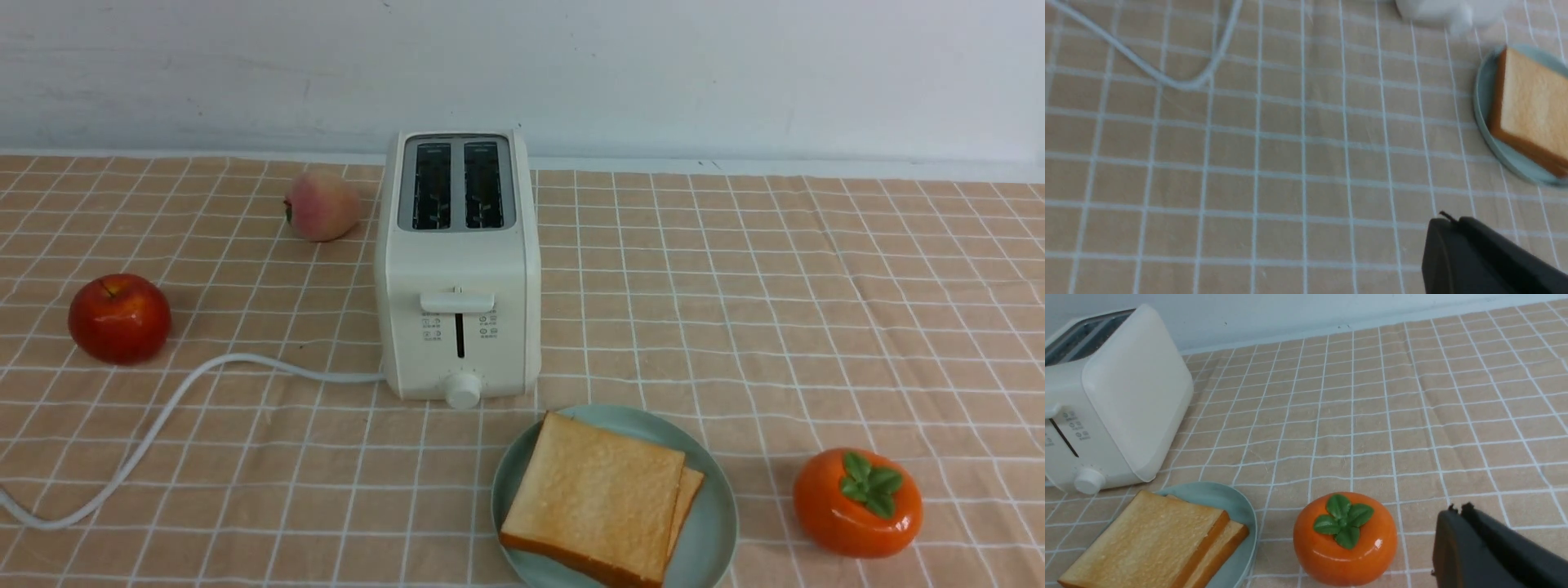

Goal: Take toasted bread from bread machine on light coffee tablecloth place on plate.

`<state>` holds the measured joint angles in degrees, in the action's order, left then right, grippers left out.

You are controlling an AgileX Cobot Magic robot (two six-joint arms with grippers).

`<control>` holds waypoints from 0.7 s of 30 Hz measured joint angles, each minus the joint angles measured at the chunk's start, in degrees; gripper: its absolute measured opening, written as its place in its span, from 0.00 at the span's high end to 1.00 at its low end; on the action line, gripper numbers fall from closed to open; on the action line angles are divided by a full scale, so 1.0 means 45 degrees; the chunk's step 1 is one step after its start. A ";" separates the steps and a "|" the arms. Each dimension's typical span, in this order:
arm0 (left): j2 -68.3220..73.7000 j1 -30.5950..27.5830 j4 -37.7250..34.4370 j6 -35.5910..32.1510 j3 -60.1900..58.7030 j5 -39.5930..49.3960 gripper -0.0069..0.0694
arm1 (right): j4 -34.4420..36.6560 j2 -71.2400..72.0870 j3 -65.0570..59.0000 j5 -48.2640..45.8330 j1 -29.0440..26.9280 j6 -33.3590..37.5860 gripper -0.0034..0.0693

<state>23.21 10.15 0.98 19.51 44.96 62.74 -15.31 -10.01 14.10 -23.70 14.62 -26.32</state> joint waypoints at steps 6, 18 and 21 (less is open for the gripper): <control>-0.0001 0.0000 0.0858 0.0044 -0.0247 -0.1363 0.93 | -0.0084 0.0037 0.0000 -0.0086 0.0000 0.0000 0.96; -0.0001 0.0000 0.0932 0.0044 -0.0258 -0.1402 0.93 | -0.0084 0.0037 0.0000 -0.0098 0.0000 -0.0010 0.95; -0.0001 0.0000 0.0932 0.0044 -0.0258 -0.1402 0.93 | -0.0084 0.0037 0.0000 -0.0098 0.0000 -0.0010 0.95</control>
<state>23.21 10.15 5.17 19.71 43.80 56.43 -15.68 -9.84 14.10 -24.14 14.62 -26.37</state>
